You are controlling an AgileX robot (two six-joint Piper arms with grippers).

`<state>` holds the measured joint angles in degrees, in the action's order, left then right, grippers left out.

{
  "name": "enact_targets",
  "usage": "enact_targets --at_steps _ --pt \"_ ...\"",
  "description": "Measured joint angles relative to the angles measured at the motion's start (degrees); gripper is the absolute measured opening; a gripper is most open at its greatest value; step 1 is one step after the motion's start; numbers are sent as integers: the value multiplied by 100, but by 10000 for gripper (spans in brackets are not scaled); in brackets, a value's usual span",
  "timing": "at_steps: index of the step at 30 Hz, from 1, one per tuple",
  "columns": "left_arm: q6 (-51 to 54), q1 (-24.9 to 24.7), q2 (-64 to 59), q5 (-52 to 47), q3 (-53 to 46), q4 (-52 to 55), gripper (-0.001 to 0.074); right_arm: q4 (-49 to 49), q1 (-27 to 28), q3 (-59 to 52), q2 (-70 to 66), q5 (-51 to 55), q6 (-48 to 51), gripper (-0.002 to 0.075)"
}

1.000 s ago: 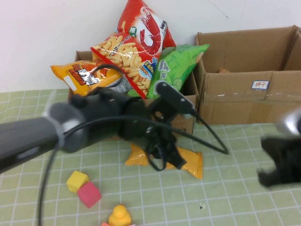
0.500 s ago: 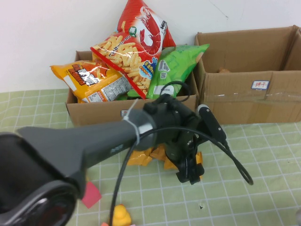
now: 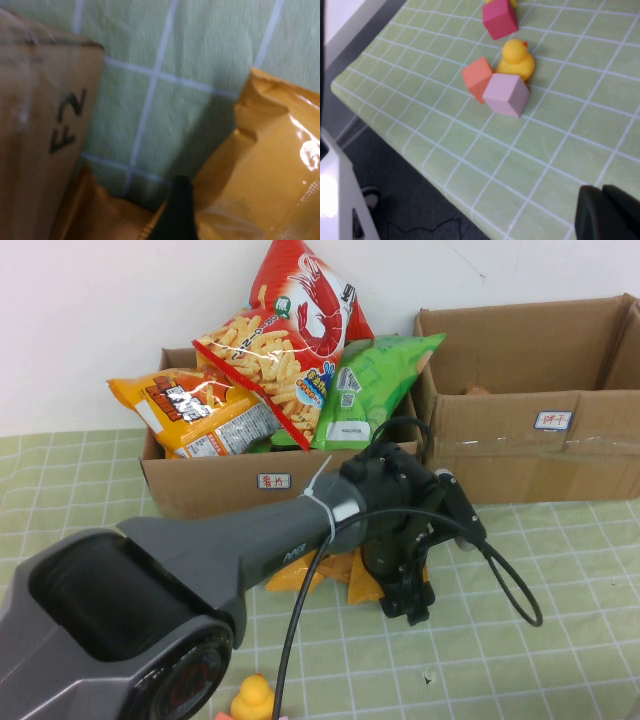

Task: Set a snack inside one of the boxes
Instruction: Pick up the biscuit, then place the biscuit in the biscuit box

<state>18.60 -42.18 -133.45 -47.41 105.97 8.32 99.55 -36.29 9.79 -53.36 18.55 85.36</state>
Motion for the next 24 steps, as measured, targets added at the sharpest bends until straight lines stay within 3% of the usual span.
enact_targets --at_steps 7,18,24 --pt "-31 22 -43 -167 12 -2 399 -12 0 0 0 49 0 -2" --pt "-434 22 117 -591 174 -227 400 -12 0 0 0 63 0 -2" --pt "-425 22 325 -1419 1386 -921 400 -12 0 0 0 52 0 -2"
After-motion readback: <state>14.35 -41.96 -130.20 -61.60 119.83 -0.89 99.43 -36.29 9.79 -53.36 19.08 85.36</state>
